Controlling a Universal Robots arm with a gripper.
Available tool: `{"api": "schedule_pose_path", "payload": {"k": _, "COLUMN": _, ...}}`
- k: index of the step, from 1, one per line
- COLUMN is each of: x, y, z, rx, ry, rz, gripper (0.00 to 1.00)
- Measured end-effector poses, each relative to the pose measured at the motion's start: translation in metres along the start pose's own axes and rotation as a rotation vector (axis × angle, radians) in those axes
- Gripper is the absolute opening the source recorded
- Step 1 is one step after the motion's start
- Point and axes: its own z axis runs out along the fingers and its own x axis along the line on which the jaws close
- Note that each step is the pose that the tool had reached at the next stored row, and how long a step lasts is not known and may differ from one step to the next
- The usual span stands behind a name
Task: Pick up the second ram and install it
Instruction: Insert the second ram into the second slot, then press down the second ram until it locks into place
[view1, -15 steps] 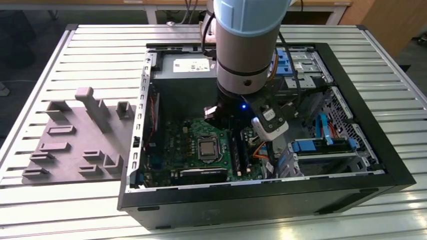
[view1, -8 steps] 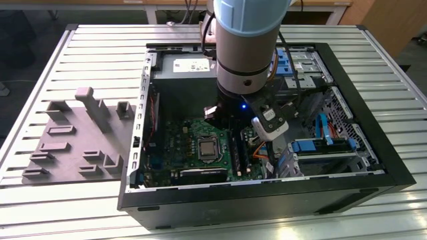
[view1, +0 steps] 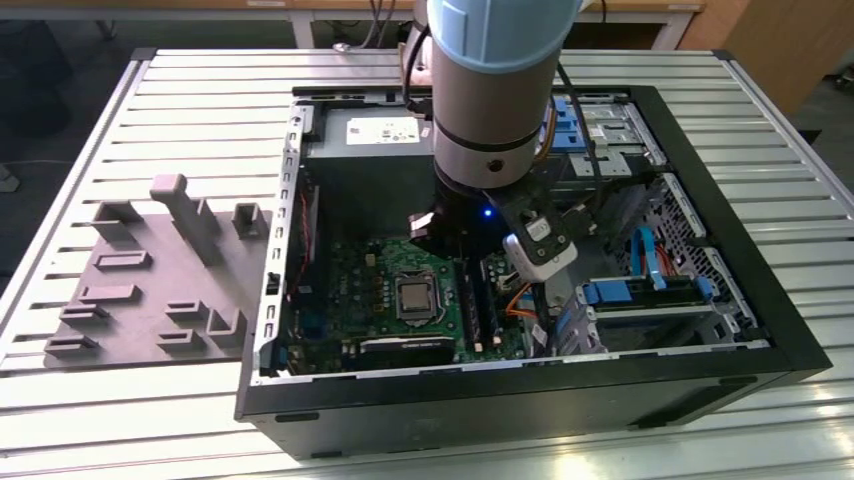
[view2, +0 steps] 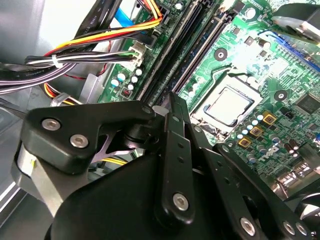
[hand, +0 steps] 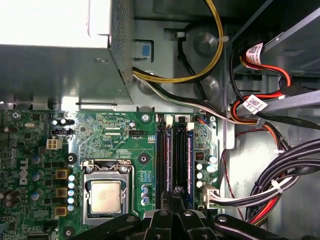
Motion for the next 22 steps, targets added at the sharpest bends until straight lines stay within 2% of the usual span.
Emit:
{"api": "schedule_pose_path", "payload": {"k": 13, "x": 0.0, "y": 0.0015, "z": -0.0006, "rx": 0.0001, "ry": 0.0, "rz": 0.0, "gripper": 0.11}}
{"api": "schedule_pose_path", "payload": {"k": 22, "x": 0.0001, "y": 0.0133, "z": 0.0003, "rx": 0.0022, "ry": 0.0, "rz": 0.0, "gripper": 0.11}}
